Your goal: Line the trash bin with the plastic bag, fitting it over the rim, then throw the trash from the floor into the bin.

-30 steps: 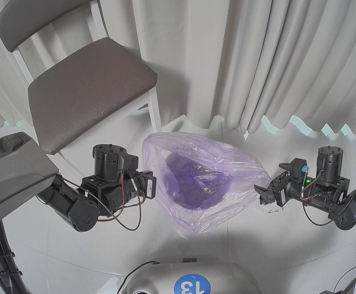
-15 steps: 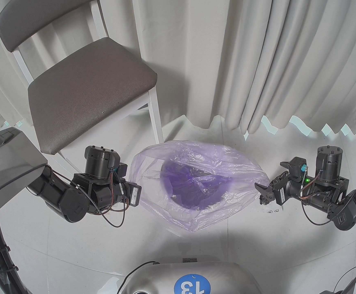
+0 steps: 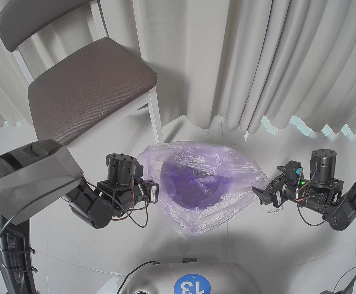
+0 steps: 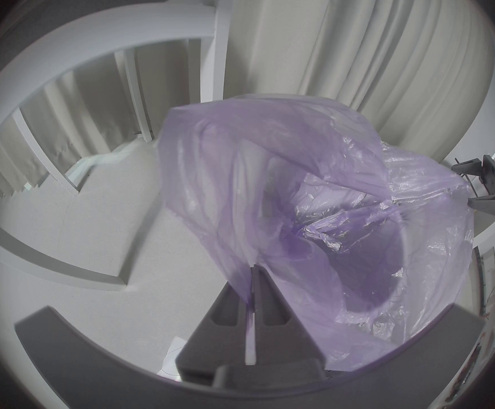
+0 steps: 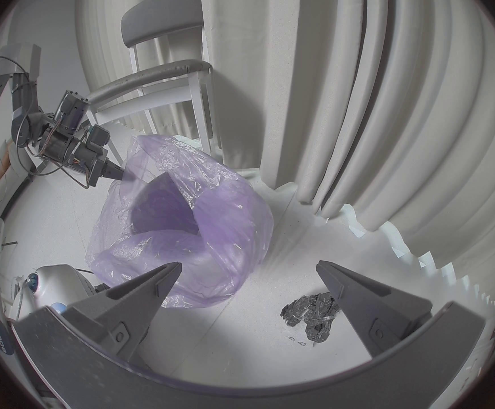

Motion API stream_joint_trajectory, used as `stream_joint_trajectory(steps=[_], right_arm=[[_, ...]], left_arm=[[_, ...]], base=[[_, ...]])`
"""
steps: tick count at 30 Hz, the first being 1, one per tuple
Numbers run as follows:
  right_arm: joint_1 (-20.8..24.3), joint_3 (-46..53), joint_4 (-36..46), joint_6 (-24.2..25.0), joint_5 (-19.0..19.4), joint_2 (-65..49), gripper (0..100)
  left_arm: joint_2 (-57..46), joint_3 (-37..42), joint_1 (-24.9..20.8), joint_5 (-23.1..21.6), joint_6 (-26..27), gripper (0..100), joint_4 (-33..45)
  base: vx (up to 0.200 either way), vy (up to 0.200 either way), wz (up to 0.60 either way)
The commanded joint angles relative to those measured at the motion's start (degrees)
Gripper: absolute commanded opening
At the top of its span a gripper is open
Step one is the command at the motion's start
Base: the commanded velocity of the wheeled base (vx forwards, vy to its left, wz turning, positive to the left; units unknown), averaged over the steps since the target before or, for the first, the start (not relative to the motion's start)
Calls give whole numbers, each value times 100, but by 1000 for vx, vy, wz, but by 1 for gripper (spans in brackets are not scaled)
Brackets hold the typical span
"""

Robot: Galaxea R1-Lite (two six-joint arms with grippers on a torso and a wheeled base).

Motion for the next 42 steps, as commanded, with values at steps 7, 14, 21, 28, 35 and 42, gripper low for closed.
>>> stream_joint_trajectory(steps=[7,14,21,28,35,42], right_arm=[[4,-109,-115,-12,-8,537,100],[4,-180,-167,-12,-78,774,100],[-5,-294,-290,5,-131,1099,100],[-23,-276,-440,-3,-131,1170,100],[-40,-250,-484,-12,-131,1161,100],[-14,-241,-484,-30,-113,1178,100]], left_arm=[[341,-183,165,17,5,0,-58],[429,-262,226,8,-21,0,-75],[499,-332,314,8,-13,0,-374],[332,-271,279,8,-30,0,-436],[332,-253,297,8,-39,0,-594],[297,-174,323,8,-30,0,-682]], base=[[0,0,0],[0,0,0],[0,0,0],[0,0,0],[0,0,0],[0,0,0]])
